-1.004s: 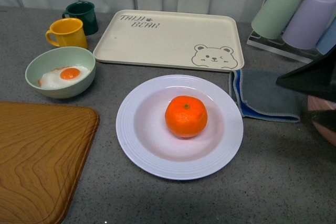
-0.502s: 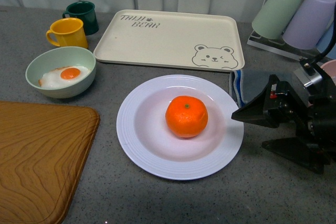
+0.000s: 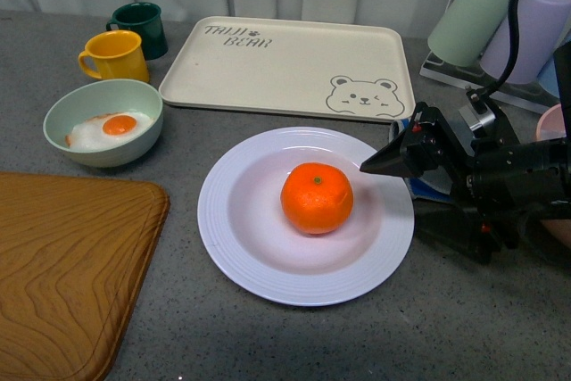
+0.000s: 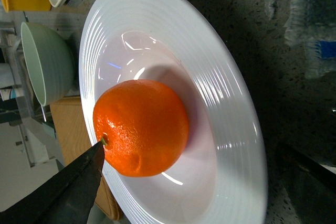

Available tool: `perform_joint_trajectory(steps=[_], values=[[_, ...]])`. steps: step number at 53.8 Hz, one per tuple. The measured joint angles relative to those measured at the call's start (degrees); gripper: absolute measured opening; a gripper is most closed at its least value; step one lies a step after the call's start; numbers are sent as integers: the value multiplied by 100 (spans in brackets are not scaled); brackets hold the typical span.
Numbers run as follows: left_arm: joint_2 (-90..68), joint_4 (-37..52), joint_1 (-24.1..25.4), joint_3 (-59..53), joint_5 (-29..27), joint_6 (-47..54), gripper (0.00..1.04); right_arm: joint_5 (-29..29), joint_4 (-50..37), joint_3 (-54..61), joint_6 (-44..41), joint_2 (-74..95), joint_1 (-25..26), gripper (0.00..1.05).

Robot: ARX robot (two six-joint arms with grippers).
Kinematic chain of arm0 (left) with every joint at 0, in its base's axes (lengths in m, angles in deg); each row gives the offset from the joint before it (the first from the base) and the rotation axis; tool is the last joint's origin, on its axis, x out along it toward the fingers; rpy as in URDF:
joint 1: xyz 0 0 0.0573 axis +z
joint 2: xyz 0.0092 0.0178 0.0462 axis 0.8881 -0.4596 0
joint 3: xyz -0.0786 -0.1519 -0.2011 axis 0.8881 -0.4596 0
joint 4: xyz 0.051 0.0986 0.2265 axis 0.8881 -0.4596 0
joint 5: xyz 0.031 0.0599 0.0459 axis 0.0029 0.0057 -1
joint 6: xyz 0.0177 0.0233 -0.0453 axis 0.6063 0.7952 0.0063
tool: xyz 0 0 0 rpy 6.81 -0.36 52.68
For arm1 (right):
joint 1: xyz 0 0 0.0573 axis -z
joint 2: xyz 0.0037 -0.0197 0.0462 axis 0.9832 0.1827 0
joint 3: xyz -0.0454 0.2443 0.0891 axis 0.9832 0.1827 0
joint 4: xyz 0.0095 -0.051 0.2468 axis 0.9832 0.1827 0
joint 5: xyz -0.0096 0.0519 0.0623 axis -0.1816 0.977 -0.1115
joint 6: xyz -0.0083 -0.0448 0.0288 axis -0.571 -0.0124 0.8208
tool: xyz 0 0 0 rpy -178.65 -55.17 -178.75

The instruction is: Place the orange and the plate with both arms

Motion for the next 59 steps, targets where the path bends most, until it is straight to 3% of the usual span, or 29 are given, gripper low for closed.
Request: perform_joint_trajectory(steps=[35, 59], values=[[0, 0, 0, 0, 0, 0, 98, -9, -177, -348, 964, 461, -181, 94], [0, 0, 0, 0, 0, 0, 98, -160, 195, -472, 1071, 612, -195, 27]])
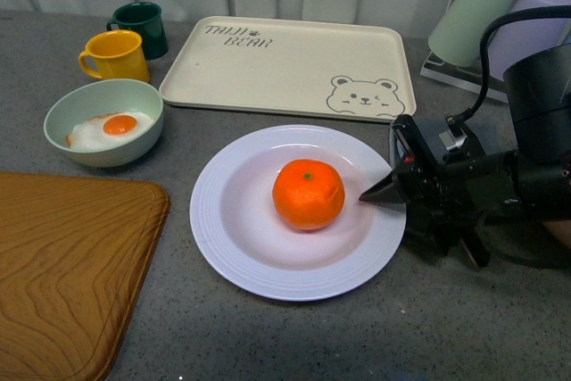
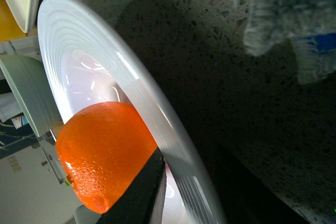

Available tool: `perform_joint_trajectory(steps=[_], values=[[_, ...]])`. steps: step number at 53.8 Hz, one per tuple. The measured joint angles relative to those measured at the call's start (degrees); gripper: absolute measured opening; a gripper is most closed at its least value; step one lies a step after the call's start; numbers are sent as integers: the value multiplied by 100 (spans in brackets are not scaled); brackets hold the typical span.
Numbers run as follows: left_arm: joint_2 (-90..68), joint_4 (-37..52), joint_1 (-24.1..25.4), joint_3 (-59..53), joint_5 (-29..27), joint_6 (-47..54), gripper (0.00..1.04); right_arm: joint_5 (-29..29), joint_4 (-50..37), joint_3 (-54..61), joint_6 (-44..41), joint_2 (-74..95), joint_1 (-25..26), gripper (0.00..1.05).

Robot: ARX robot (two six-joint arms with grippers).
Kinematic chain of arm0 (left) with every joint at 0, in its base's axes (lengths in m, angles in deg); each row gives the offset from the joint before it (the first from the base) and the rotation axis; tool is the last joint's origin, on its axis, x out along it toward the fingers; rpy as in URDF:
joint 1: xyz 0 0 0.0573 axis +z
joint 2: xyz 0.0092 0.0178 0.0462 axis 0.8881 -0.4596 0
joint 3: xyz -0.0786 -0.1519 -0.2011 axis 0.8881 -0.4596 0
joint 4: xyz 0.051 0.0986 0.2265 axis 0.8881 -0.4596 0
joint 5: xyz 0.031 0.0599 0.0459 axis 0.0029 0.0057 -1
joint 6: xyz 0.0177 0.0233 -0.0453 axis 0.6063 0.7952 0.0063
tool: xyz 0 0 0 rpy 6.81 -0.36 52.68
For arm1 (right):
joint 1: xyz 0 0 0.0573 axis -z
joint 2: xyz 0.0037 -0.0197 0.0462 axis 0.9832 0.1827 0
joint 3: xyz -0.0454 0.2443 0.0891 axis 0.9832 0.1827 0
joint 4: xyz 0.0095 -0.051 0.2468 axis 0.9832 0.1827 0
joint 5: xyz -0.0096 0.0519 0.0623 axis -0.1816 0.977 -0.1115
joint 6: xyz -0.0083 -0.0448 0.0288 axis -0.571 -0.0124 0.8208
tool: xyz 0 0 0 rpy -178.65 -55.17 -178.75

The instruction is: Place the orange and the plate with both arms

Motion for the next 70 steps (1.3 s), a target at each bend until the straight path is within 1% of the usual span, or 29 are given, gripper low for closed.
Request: perform_joint_trajectory(steps=[4, 8, 13, 20, 25, 31, 35, 40, 51, 60, 70], values=[[0, 0, 0, 0, 0, 0, 98, 96, 33, -4, 28, 13, 0, 16], [0, 0, 0, 0, 0, 0, 98, 247, 20, -50, 11, -7, 0, 9], [0, 0, -2, 0, 0, 0, 98, 293, 22, -111, 28, -48, 0, 4], [0, 0, -2, 0, 0, 0, 98, 258, -26, -90, -90, -57, 0, 4], [0, 0, -2, 0, 0, 0, 98, 186, -223, 0, -160, -101, -13, 4], [0, 0, -2, 0, 0, 0, 98, 122, -702, 221, -149, -146, -22, 4], [0, 0, -2, 0, 0, 0, 98, 24, -1279, 459, -28, -177, -13, 4], [0, 0, -2, 0, 0, 0, 98, -44, -1685, 619, 94, -184, 28, 4], [0, 0, 0, 0, 0, 0, 98, -2, -2623, 798, 450, -205, 162, 4], [0, 0, 0, 0, 0, 0, 98, -177, -2747, 577, 638, -219, 238, 4], [0, 0, -2, 0, 0, 0, 98, -378, -2385, -223, 756, -133, 330, 3]])
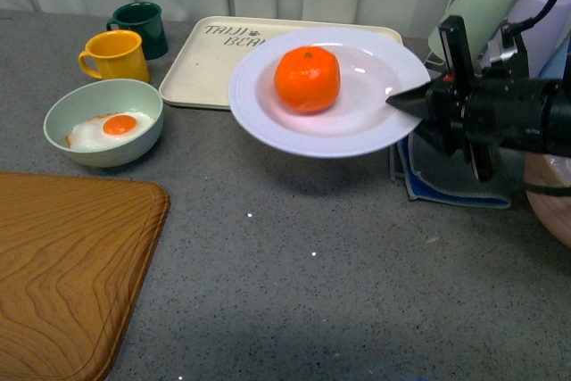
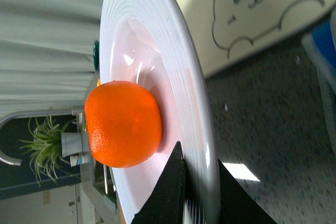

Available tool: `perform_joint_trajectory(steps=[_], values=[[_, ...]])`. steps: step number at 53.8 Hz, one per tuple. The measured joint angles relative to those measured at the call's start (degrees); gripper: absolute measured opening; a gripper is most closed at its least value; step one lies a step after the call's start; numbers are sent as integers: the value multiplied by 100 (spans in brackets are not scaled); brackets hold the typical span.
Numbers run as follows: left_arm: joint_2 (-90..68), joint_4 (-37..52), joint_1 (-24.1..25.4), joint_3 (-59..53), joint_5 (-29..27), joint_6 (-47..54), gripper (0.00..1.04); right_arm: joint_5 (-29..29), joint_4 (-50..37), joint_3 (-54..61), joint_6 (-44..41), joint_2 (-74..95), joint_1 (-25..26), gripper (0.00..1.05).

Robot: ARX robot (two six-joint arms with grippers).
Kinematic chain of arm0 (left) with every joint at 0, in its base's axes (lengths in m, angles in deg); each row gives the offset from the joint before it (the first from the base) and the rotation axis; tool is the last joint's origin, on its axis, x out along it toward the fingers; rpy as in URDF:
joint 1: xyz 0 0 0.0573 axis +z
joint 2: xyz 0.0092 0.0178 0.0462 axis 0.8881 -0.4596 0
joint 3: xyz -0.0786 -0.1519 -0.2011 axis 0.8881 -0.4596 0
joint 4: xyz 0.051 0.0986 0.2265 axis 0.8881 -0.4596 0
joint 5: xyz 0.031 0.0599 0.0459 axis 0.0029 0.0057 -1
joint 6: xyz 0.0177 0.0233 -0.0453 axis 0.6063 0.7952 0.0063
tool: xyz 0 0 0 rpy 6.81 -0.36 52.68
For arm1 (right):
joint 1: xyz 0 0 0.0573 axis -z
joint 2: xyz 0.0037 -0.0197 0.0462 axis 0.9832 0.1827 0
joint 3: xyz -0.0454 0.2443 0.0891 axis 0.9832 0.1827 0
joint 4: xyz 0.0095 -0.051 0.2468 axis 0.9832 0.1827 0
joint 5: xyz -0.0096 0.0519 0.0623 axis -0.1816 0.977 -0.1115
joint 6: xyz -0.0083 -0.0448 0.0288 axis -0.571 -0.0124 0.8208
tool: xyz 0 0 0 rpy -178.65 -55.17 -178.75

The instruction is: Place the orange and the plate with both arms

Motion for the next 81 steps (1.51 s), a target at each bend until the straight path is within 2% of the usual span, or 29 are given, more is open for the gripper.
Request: perform_joint_trajectory(steps=[15, 29, 41, 51, 61, 66, 72, 74, 78, 81], values=[[0, 0, 0, 0, 0, 0, 98, -199, 1110, -1816, 122, 785, 7, 3], [0, 0, 0, 0, 0, 0, 98, -361, 2883, -4741, 326, 2253, -223, 3], [0, 0, 0, 0, 0, 0, 98, -505, 4118, -6498, 151, 3198, -417, 3], [0, 0, 2, 0, 0, 2, 98, -564, 4315, -6782, 42, 3342, -459, 32], [0, 0, 0, 0, 0, 0, 98, -824, 4068, -6137, -42, 2959, -411, 62], [0, 0, 0, 0, 0, 0, 98, -1119, 4135, -5786, -297, 2691, -398, 76], [0, 0, 0, 0, 0, 2, 98, -1635, 4260, -5394, -1156, 2308, -422, 94], [0, 0, 0, 0, 0, 0, 98, -1853, 4297, -5289, -1482, 2199, -446, 97], [0, 0, 2, 0, 0, 0, 98, -2332, 4336, -5097, -2190, 2000, -505, 95], [0, 0, 0, 0, 0, 2, 98, -2450, 4291, -4940, -2612, 1869, -538, 95]])
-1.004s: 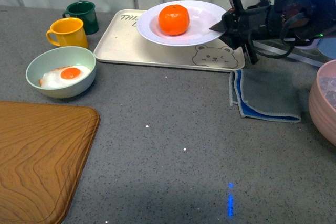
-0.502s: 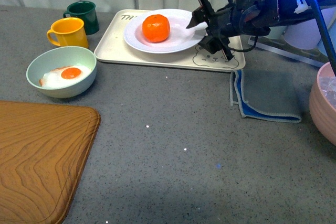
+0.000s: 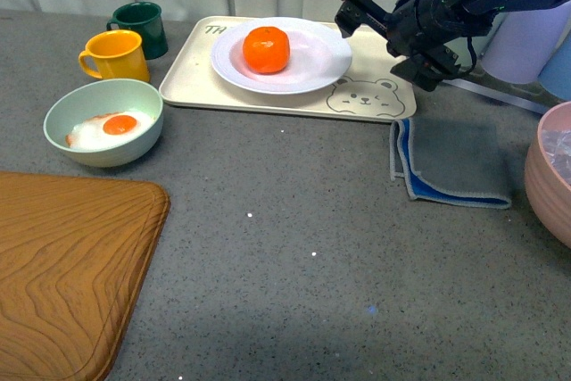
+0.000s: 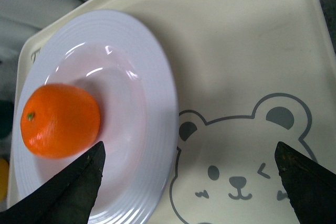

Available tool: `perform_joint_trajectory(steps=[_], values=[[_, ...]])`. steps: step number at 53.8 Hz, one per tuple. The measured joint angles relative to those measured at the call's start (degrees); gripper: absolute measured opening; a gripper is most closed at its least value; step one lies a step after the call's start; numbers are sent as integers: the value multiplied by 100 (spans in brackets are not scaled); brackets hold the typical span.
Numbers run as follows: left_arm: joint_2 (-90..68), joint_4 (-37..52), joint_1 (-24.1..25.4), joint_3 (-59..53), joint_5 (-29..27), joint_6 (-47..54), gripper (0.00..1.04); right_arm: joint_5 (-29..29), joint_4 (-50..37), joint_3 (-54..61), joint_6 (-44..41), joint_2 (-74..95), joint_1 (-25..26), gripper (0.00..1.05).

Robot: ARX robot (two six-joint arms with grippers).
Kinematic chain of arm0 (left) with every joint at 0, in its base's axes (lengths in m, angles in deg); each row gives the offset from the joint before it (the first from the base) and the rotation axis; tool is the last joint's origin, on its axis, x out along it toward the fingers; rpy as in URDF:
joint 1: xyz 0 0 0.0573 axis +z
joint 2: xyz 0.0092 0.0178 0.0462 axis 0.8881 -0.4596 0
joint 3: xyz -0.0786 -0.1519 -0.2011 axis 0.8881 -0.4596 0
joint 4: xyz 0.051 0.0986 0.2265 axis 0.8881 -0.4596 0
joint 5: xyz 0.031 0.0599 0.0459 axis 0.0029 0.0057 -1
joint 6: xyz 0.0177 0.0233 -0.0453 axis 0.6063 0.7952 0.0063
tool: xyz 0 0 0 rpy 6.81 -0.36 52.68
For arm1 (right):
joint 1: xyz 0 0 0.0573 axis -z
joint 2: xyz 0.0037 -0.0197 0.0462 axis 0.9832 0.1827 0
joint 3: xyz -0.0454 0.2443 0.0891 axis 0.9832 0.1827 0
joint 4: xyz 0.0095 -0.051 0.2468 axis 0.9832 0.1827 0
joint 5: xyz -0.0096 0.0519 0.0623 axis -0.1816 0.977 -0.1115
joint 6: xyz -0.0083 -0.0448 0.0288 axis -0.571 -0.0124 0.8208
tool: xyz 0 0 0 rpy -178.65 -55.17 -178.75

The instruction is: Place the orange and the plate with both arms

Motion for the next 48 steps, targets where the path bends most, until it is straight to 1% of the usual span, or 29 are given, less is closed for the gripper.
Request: perform_joint_trajectory(steps=[2, 3, 5, 7, 8, 9, 10, 11, 12, 14, 15, 17, 19, 23, 25, 26, 30, 31, 36, 48], values=[[0, 0, 0, 0, 0, -2, 98, -140, -140, 168, -376, -125, -31, 95], [0, 0, 0, 0, 0, 0, 98, -162, -190, 219, -422, -160, -37, 95], [0, 0, 0, 0, 0, -2, 98, -407, -483, 468, -835, -319, -79, 95], [0, 0, 0, 0, 0, 0, 98, -481, -590, 570, -1049, -393, -101, 95], [0, 0, 0, 0, 0, 0, 98, -730, -951, 730, -1320, -435, -118, 93], [0, 0, 0, 0, 0, -2, 98, -1012, -1491, 942, -1558, -494, -125, 90], [0, 0, 2, 0, 0, 0, 98, -1471, -2420, 1325, -1952, -579, -140, 85], [0, 0, 0, 0, 4, -2, 98, -1694, -2988, 1609, -2188, -656, -138, 81], [0, 0, 0, 0, 2, -2, 98, -1779, -3268, 1762, -2302, -702, -133, 79], [0, 0, 2, 0, 0, -2, 98, -1919, -4258, 2409, -2682, -927, -85, 72], [0, 0, 0, 0, -2, -2, 98, -1921, -4889, 2892, -2887, -1130, -31, 67], [0, 0, 0, 0, -2, -2, 98, -1891, -5700, 3641, -3095, -1512, 77, 58], [0, 0, 2, 0, 0, -2, 98, -1867, -6059, 4048, -3204, -1770, 142, 53], [0, 0, 2, 0, 0, 0, 98, -1788, -6516, 4769, -3322, -2297, 269, 42], [0, 0, 0, 0, 0, -2, 98, -1751, -6686, 5189, -3364, -2621, 352, 35], [0, 0, 0, 0, 0, -2, 98, -1742, -6721, 5292, -3366, -2693, 369, 33], [0, 0, 0, 0, 2, -2, 98, -1639, -6909, 6046, -3423, -3180, 485, 19], [0, 0, 2, 0, 2, 0, 98, -1624, -6926, 6137, -3427, -3233, 494, 17], [0, 0, 0, 0, 0, -2, 98, -1495, -7034, 6863, -3460, -3652, 568, 1], [0, 0, 0, 0, 0, -2, 98, -1285, -7132, 8120, -3482, -4817, 763, 1]])
